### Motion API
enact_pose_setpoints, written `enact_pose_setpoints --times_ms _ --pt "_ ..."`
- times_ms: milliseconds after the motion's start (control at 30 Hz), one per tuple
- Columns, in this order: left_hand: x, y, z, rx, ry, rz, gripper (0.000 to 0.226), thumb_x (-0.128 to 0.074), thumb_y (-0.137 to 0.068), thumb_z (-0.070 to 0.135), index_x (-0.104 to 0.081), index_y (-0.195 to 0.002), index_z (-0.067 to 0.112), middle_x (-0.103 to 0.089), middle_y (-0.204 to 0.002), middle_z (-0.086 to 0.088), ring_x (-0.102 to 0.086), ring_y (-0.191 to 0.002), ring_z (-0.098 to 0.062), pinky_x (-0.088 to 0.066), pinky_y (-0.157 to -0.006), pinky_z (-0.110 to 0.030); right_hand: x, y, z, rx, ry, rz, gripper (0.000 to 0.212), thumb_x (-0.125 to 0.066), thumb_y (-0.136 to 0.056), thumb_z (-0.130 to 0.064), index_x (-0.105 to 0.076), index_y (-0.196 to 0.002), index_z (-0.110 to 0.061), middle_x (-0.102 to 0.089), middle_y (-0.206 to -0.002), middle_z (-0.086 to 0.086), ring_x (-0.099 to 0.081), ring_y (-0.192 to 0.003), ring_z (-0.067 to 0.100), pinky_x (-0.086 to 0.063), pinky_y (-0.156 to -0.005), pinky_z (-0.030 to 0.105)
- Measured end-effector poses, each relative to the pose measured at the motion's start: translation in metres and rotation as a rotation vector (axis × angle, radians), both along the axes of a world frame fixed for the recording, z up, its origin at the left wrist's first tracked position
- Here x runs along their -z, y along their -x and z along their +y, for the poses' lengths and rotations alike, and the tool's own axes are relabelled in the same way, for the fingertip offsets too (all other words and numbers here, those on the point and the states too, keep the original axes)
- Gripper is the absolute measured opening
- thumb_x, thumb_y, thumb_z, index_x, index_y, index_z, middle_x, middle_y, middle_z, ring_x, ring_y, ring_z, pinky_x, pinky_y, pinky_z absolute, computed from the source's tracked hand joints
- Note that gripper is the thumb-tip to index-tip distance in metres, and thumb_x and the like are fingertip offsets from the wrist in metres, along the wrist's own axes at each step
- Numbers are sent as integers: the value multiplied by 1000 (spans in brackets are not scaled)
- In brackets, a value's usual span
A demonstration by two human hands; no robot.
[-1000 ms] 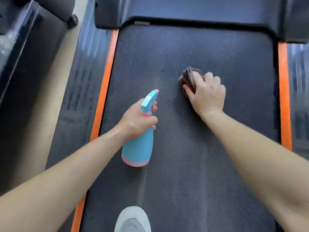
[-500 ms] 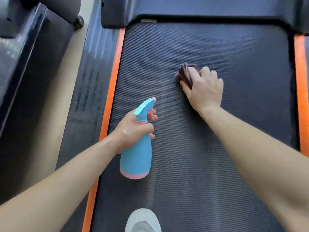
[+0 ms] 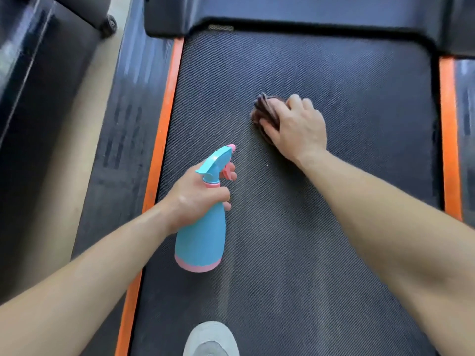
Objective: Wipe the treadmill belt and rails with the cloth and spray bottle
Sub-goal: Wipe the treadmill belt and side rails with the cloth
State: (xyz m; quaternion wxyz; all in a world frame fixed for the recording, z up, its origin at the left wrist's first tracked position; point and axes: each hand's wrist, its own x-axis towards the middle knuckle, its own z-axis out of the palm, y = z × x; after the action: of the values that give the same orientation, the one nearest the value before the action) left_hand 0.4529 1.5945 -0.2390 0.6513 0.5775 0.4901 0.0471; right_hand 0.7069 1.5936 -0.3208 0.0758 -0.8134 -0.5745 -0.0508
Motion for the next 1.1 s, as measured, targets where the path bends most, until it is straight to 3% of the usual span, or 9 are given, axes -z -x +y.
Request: enact_pose_setpoints --times_ms 100,300,400,567,633,733,833,1000,1100 --pt "-1 -2 0 2 -15 -1 67 -60 -68 10 -64 -125 44 -69 -126 -1 -73 -77 -23 -57 -66 -20 4 25 -46 -7 -42 -13 51 -47 -93 -62 -59 -129 -28 -59 -107 9 -55 -94 35 -42 -74 45" --pt "-1 -16 -2 99 -55 19 71 -62 -73 8 -62 -130 51 -71 -121 8 -78 -76 -23 -61 -79 -34 12 35 -153 -405 -15 15 51 -54 -94 -61 -64 -127 -23 -60 -97 6 -52 -80 32 -41 -66 42" --pt "0 -27 -7 100 -59 -17 66 -60 -85 -10 -63 -127 40 -69 -127 -2 -75 -71 -19 -55 -65 -19 10 4 -117 -246 -41 22 53 -49 -93 -63 -63 -127 -25 -58 -98 8 -53 -83 33 -48 -67 44" --pt "-4 -38 -10 123 -4 -43 68 -55 -88 -15 -61 -129 39 -68 -128 -3 -71 -77 -20 -55 -61 -16 6 -21 -96 137 -12 25 54 -45 -93 -63 -59 -131 -27 -56 -101 10 -54 -88 35 -48 -69 45" --pt "-6 -41 -6 131 -6 -32 61 -57 -88 -13 -63 -125 36 -69 -128 -2 -74 -74 -19 -54 -61 -16 7 7 -129 128 -26 16 53 -48 -93 -62 -59 -131 -26 -57 -100 9 -53 -85 34 -43 -66 43" --pt "-9 -51 -4 117 0 -45 55 -61 -83 -8 -65 -119 33 -69 -129 -4 -72 -77 -22 -54 -60 -15 11 44 -196 -131 -20 47 52 -53 -94 -60 -62 -128 -22 -60 -97 9 -54 -80 34 -43 -64 44" --pt "-9 -58 -9 112 35 -77 63 -56 -87 -14 -62 -126 35 -68 -129 -8 -69 -78 -21 -55 -59 -16 11 12 -180 -283 3 68 51 -52 -95 -61 -65 -124 -21 -58 -96 10 -52 -81 34 -46 -65 44" --pt "-7 -44 -6 118 59 -52 54 -62 -81 -4 -66 -116 36 -72 -124 1 -73 -71 -19 -56 -61 -20 2 -41 -74 84 -64 57 54 -46 -93 -62 -62 -126 -23 -58 -102 13 -54 -91 37 -51 -71 48" --pt "-7 -34 0 100 32 -11 64 -61 -80 -7 -64 -127 36 -70 -121 -1 -70 -81 -18 -57 -63 -20 7 -14 -96 129 -64 17 50 -52 -91 -60 -62 -125 -24 -58 -102 11 -54 -89 35 -45 -71 45"
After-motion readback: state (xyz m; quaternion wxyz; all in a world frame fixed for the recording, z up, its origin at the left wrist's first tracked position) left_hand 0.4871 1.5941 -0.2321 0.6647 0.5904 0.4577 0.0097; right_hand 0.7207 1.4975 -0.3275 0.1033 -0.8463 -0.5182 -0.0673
